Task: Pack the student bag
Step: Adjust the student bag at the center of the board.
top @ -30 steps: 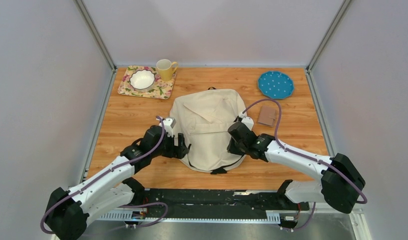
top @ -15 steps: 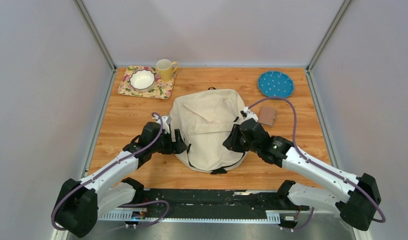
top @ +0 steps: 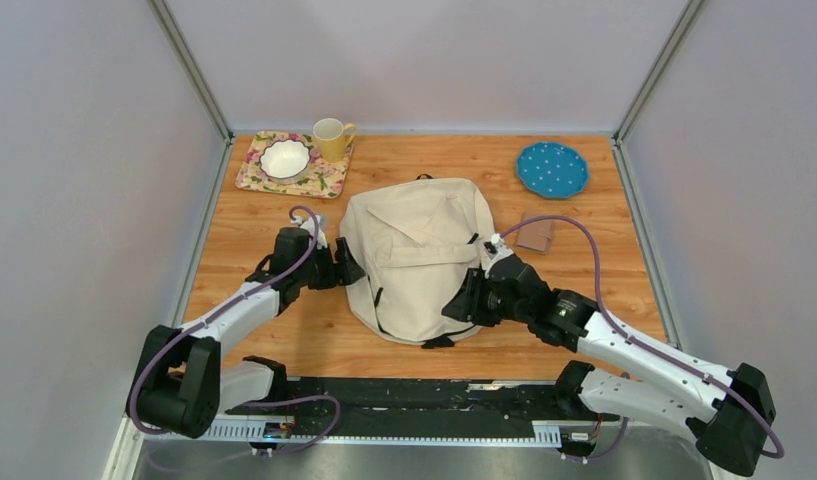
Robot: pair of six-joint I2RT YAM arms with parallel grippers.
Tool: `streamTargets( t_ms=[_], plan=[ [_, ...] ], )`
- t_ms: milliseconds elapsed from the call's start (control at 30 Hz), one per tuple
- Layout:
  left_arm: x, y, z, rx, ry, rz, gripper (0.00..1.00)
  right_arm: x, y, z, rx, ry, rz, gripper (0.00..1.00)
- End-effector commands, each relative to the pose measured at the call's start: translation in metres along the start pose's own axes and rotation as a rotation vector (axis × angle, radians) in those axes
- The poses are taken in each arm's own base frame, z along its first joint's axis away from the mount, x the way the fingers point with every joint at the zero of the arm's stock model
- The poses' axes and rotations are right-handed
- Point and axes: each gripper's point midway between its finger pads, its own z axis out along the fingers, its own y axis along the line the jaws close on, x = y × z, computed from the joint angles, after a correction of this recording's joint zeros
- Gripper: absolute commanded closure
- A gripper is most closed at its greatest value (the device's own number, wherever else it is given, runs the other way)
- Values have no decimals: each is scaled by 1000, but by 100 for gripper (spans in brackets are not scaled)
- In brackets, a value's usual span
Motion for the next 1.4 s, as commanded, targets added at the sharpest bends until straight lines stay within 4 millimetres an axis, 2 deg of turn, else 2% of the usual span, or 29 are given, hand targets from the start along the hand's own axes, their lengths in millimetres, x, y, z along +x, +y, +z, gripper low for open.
streamTargets(
  t_ms=[0,67,167,300,433,533,600,633,700,767,867,1000,1100,1133,1233,1367],
  plan=[
    [6,-12,11,136,6,19,11,-4,27,-7,-130,-12,21,56],
    [16,-23,11,223,28,-4,12,-1,32,-5,-153,7,12,55],
    [21,-26,13,256,27,-37,16,3,37,0,-174,37,17,55],
    [27,-32,11,305,20,-72,49,9,38,10,-181,70,28,55],
    [41,-33,5,332,24,-125,67,15,30,21,-135,106,28,55],
    [45,-34,0,342,21,-130,69,10,25,35,-85,89,11,57],
    [46,-33,-2,336,15,-121,72,9,6,48,20,89,-14,60],
    [45,-33,-2,334,11,-113,72,-4,4,51,71,46,-28,63],
    [44,-32,-3,322,14,-103,74,-7,-24,60,216,40,-72,68],
    [43,-35,-5,335,17,-98,78,-12,-31,67,238,24,-83,71],
    [42,-39,-9,356,16,-99,81,-22,-32,77,249,2,-138,71],
    [45,-44,-14,380,14,-125,83,-37,-46,93,304,-19,-167,71],
    [50,-48,-15,390,32,-118,83,-44,-48,105,293,-20,-171,71],
    [54,-49,-15,391,42,-116,83,-49,-43,109,272,-37,-176,71],
    [62,-45,-14,374,64,-125,83,-60,-34,114,245,-76,-187,70],
    [67,-44,-15,377,70,-139,83,-63,-43,115,267,-83,-193,70]
  ],
)
